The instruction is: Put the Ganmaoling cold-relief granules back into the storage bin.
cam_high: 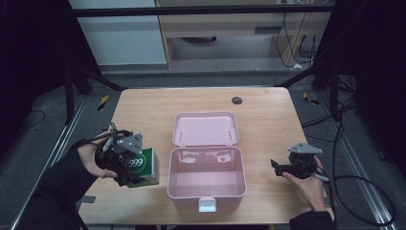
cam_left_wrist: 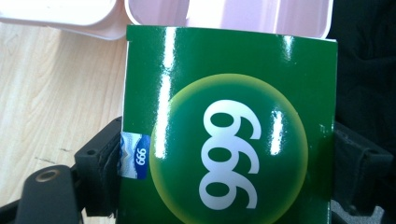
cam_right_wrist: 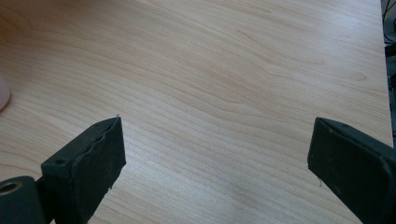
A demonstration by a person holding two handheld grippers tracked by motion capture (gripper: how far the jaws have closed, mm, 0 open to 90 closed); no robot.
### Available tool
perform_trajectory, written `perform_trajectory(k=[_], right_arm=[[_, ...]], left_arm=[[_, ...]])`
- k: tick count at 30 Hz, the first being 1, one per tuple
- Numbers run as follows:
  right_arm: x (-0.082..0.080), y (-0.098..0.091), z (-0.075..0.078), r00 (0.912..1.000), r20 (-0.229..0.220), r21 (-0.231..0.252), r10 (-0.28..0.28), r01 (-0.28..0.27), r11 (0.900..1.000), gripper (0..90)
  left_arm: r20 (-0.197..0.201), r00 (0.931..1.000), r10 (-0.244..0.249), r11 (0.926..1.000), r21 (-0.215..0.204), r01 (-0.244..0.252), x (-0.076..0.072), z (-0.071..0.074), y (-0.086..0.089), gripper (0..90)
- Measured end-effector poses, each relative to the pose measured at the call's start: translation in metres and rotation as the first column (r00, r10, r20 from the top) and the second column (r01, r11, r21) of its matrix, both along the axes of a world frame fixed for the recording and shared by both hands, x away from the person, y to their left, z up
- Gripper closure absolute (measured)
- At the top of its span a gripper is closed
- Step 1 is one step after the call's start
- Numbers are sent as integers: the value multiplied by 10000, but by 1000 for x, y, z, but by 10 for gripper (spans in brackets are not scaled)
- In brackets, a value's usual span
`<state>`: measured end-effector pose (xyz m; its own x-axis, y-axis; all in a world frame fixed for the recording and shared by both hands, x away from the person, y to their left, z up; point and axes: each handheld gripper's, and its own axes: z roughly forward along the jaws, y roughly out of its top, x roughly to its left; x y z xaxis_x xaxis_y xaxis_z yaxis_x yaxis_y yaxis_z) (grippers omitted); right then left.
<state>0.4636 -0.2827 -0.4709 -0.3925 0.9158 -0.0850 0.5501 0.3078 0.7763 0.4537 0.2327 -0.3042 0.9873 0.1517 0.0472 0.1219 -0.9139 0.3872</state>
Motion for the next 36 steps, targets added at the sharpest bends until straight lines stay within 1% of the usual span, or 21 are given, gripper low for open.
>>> perform_trajectory(k=[1, 5, 7, 8, 9, 10, 11, 13, 14, 15, 19, 23, 24, 27, 29, 32, 36], right_arm=[[0, 0, 0, 10000, 0, 0, 0, 0, 10000, 45], [0, 0, 0, 10000, -32, 50, -18, 19, 10000, 44], [0, 0, 0, 10000, -43, 48, -28, 28, 10000, 44], [-1, 0, 0, 10000, -43, 46, -20, 21, 10000, 45], [0, 0, 0, 10000, -11, 7, -1, 1, 10000, 45], [0, 0, 0, 10000, -41, 66, -19, 19, 10000, 44], [0, 0, 0, 10000, -1, 4, 7, -7, 10000, 44], [0, 0, 0, 10000, -1, 17, -2, 2, 10000, 44], [0, -1, 0, 10000, 4, 12, 1, -1, 10000, 45], [0, 0, 0, 10000, 0, 51, -17, 17, 10000, 45], [0, 0, -1, 10000, -34, 55, -23, 24, 10000, 45], [-1, -1, 0, 10000, -9, 84, -23, 23, 10000, 45], [-1, -1, 0, 10000, 11, 69, -25, 25, 10000, 45], [-1, -1, 0, 10000, -41, 118, -38, 39, 9999, 45], [-1, 0, 0, 10000, -32, 63, -7, 7, 10000, 45], [0, -1, -1, 10000, -53, 61, -8, 8, 10000, 45], [-1, -1, -1, 10000, -22, 76, -20, 20, 10000, 45]], left_arm=[[0, 10000, 0, 10000, 0, 0, 0, 0, 0, 141], [70, 9998, -183, 9998, 0, 183, 2, 8, -6, 141], [56, 9998, -177, 9998, -19, 177, 2, 10, -8, 141], [36, 9995, -307, 9995, 28, 307, 3, 12, -11, 141], [7, 9997, -261, 9996, -82, 261, 2, 13, -13, 141], [20, 9995, -313, 9995, -99, 313, 3, 14, -14, 141], [5, 9995, -327, 9994, -113, 327, 3, 15, -16, 141], [13, 9993, -361, 9993, -135, 362, 3, 15, -17, 141], [14, 9991, -425, 9991, -64, 425, 4, 18, -20, 142], [-13, 9992, -390, 9992, -81, 390, 4, 18, -22, 141], [46, 9987, -500, 9987, -102, 501, 4, 21, -27, 142], [86, 9984, -559, 9981, -266, 561, 4, 26, -32, 143], [113, 9980, -621, 9978, -235, 624, 4, 27, -35, 143], [122, 9976, -678, 9975, -186, 680, 4, 27, -39, 143], [137, 9972, -732, 9972, -170, 734, 4, 27, -42, 143], [175, 9966, -806, 9960, -363, 811, 6, 28, -48, 143], [209, 9958, -888, 9952, -384, 896, 7, 29, -54, 143]])
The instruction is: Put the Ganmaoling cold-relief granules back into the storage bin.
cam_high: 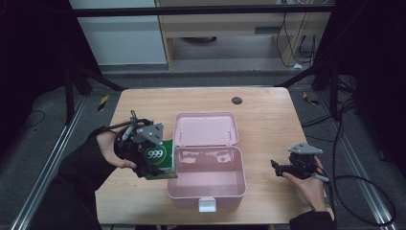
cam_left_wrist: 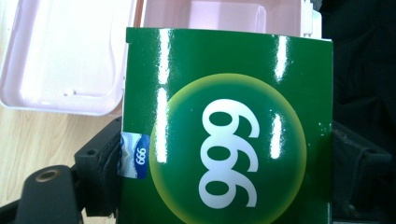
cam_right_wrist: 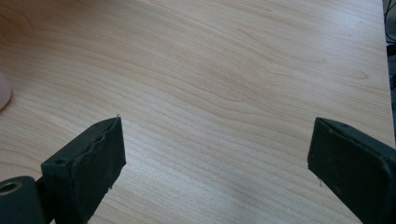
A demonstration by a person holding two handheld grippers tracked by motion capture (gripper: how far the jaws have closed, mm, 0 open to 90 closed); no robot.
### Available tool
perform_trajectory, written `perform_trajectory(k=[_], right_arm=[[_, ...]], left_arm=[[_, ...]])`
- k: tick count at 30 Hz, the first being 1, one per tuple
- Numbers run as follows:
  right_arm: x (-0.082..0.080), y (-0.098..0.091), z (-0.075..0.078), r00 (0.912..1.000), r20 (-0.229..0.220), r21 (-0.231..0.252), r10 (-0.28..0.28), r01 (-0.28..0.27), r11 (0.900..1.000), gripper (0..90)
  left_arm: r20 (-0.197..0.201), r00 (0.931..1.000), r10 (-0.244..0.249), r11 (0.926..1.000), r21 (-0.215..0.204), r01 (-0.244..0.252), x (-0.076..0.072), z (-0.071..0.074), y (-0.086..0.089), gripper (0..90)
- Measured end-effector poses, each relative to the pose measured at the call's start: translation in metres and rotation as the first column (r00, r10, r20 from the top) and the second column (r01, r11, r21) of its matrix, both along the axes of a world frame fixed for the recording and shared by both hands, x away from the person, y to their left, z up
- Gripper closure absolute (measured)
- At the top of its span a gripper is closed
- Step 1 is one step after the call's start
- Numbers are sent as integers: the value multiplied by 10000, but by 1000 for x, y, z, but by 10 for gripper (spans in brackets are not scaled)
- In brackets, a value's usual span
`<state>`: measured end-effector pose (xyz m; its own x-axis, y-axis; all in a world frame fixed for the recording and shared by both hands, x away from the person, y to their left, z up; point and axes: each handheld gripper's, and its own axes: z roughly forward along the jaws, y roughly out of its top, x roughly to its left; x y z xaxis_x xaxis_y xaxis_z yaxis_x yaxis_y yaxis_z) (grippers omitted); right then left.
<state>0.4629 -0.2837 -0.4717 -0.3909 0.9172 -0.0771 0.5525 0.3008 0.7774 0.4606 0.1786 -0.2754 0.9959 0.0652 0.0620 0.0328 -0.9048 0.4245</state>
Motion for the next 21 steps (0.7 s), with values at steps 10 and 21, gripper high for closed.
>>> perform_trajectory(k=[10, 21], right_arm=[[1, 1, -1, 10000, -60, -19, 54, -54, 10000, 45], [1, 1, -2, 9999, -85, 9, 66, -66, 10000, 45]], left_arm=[[-49, 9998, -170, 9999, 28, 170, 2, -3, -13, 143], [-93, 9990, -431, 9991, 23, 431, 5, -8, -31, 144]])
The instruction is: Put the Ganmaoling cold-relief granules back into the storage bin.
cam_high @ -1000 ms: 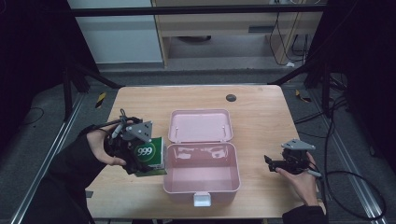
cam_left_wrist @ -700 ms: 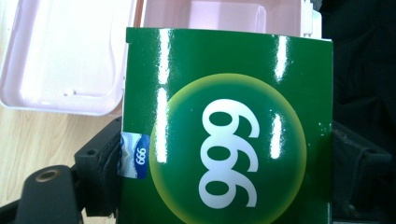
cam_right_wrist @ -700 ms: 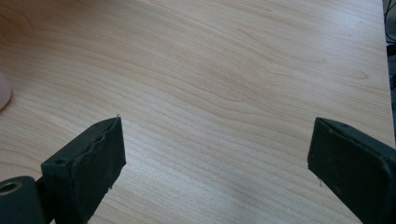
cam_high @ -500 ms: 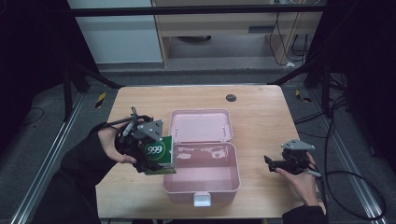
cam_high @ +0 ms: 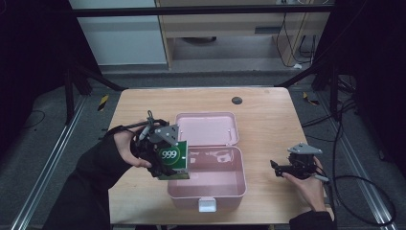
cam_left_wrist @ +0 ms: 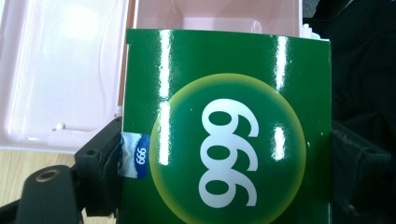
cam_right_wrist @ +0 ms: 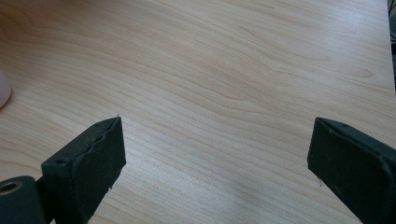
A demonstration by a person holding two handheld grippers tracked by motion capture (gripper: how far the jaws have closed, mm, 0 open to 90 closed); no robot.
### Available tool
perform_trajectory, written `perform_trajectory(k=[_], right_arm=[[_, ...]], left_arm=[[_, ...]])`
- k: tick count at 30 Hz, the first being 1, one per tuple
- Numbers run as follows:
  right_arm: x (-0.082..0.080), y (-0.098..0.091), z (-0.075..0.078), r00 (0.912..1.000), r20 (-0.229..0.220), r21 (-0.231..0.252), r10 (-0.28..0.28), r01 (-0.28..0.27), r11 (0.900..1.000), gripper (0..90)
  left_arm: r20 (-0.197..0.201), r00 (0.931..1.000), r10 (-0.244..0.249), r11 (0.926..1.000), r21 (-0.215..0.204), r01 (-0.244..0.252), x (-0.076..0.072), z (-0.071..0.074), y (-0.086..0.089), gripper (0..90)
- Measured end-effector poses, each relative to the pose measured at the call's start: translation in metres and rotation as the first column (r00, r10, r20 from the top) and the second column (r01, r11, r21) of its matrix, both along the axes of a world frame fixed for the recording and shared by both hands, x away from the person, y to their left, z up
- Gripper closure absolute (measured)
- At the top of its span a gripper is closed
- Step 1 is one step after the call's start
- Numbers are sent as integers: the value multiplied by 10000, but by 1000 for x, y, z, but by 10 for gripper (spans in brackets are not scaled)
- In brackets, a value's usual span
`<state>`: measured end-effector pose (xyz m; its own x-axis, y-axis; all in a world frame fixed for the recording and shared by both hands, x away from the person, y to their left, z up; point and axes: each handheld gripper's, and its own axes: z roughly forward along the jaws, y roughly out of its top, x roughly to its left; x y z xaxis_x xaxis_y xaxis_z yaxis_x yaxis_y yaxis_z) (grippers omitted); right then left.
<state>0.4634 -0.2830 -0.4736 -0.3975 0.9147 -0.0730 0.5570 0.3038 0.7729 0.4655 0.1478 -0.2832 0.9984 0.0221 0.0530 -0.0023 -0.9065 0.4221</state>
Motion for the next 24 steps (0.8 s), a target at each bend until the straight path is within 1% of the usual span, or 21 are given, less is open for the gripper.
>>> perform_trajectory(k=[1, 6, 12, 13, 14, 16, 19, 21, 24], right_arm=[[0, 0, 0, 10000, -7, 2, 0, 0, 10000, 46], [0, 0, 0, 10000, -25, 38, -26, 26, 10000, 46], [0, -1, 0, 10000, -6, 25, -15, 15, 10000, 46], [0, 0, 0, 10000, -67, 62, -27, 27, 10000, 46], [0, 0, 0, 10000, -50, 3, -18, 18, 10000, 46], [0, 0, 0, 10000, -50, 67, -16, 17, 10000, 46], [0, -1, 0, 10000, -16, 27, 0, 0, 10000, 46], [0, 0, 0, 10000, -31, 36, -6, 6, 10000, 46], [0, 0, 0, 10000, -39, -19, 23, -24, 10000, 45]], left_arm=[[21, 10000, -52, 10000, 60, 51, 0, 0, -3, 144], [12, 9999, -107, 9999, 94, 107, 1, -3, -10, 144], [46, 9999, -152, 9999, 40, 152, 4, -6, -17, 144], [54, 9998, -193, 9998, 47, 193, 4, -7, -19, 144], [54, 9998, -193, 9998, 47, 193, 4, -7, -19, 144], [53, 9997, -254, 9997, 27, 254, 5, -10, -23, 144], [20, 9996, -266, 9996, 19, 266, 5, -11, -25, 144], [27, 9995, -302, 9995, 102, 302, 6, -14, -27, 144], [-33, 9997, -262, 9996, 98, 262, 6, -17, -29, 144]])
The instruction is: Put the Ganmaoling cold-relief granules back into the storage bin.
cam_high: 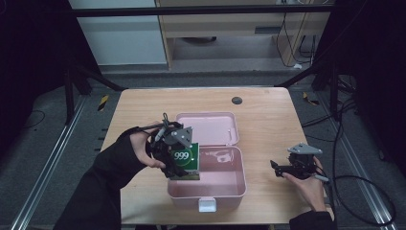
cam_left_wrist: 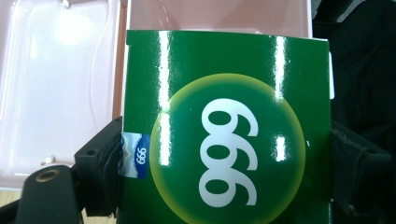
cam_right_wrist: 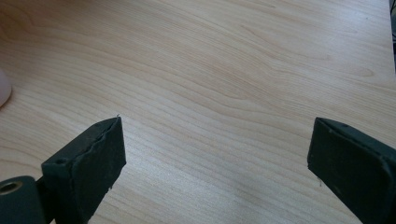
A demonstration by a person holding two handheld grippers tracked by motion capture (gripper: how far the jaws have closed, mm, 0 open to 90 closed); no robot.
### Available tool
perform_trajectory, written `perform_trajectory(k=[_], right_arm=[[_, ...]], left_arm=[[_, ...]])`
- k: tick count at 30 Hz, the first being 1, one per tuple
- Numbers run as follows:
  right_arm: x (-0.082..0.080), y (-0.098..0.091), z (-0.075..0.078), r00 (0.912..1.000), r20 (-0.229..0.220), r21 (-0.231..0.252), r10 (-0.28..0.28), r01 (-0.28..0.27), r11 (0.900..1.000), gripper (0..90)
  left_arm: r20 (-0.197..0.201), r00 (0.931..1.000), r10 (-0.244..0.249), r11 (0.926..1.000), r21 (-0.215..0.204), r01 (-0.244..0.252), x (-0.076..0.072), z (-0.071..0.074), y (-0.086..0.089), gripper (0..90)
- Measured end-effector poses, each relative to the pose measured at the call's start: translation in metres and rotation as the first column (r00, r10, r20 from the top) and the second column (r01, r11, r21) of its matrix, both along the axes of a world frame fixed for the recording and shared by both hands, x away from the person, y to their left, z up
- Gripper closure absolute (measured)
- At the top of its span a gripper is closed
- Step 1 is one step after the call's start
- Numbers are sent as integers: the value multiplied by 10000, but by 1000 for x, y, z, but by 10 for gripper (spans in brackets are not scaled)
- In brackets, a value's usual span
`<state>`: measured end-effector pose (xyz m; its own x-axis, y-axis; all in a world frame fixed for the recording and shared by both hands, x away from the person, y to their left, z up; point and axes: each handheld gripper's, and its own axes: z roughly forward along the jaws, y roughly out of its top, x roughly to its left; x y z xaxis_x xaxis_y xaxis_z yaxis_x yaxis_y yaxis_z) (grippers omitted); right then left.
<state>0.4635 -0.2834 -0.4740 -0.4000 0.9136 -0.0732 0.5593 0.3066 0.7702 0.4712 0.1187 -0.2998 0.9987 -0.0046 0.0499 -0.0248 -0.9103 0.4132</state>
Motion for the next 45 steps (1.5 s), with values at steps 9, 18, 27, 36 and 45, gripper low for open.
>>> perform_trajectory(k=[9, 18, 27, 36, 45], right_arm=[[0, 1, -1, 10000, -7, -11, 62, -62, 10000, 45], [0, 2, -1, 10000, -56, -41, 77, -77, 10000, 45], [0, 2, -2, 9999, -108, -45, 91, -92, 9999, 44], [1, 3, -3, 9998, -132, -137, 141, -143, 9998, 43], [1, 3, -3, 9999, -132, -170, 107, -109, 9998, 38]], left_arm=[[-159, 9998, -97, 9996, 261, 101, 2, -19, -8, 144], [-282, 9995, -105, 9996, 243, 111, 2, -32, -7, 144], [-366, 9993, -4, 9997, 260, 13, 3, -49, -7, 144], [-531, 9985, 145, 9993, 353, -126, 2, -67, -6, 144], [-708, 9965, 433, 9983, 421, -404, 3, -85, -3, 139]])
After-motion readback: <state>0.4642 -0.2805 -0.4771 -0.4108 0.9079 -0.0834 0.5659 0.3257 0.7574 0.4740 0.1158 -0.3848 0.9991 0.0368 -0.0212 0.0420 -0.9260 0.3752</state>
